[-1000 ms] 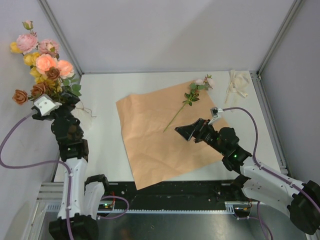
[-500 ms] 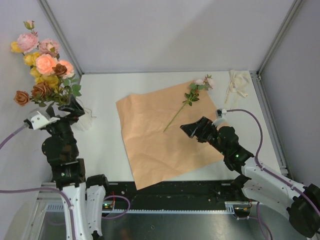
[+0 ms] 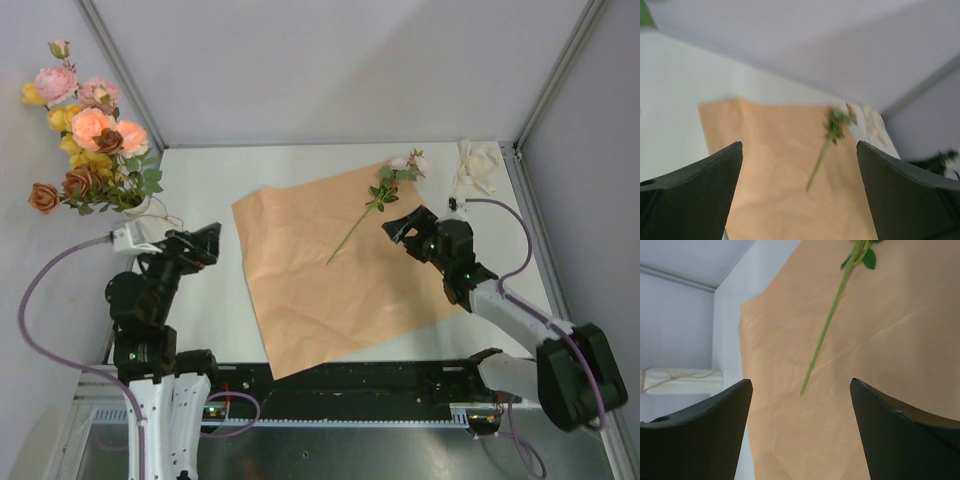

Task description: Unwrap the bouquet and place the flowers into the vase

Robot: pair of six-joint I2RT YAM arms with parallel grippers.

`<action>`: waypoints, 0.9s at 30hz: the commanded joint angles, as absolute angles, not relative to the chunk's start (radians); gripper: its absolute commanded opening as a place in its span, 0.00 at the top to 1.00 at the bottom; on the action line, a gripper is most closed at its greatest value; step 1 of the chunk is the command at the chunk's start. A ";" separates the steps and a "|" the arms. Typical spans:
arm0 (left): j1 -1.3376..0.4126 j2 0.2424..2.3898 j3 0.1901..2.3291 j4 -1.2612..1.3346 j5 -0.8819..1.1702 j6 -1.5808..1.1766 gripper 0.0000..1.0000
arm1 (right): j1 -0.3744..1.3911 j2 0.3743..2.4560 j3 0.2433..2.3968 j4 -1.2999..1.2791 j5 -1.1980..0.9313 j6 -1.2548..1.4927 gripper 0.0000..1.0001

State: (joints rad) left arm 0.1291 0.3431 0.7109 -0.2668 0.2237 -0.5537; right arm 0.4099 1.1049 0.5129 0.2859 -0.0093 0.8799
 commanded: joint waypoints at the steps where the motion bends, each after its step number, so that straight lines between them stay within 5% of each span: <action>1: 0.085 0.394 0.651 -0.325 0.471 -0.626 0.00 | 0.359 1.280 0.631 0.381 -0.077 0.827 0.16; 12: -0.152 0.597 0.610 -0.431 0.346 -0.474 0.00 | 0.330 1.686 0.834 0.544 -0.133 0.889 0.31; 27: -0.166 0.538 0.612 -0.477 0.346 -0.435 0.00 | 0.305 2.014 1.060 0.592 -0.157 0.970 0.38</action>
State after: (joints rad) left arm -0.1604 0.5362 0.6048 -0.4793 0.3431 -0.4591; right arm 0.3119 1.9625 0.9997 0.5259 -0.1368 0.9428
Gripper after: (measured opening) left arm 0.996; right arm 0.620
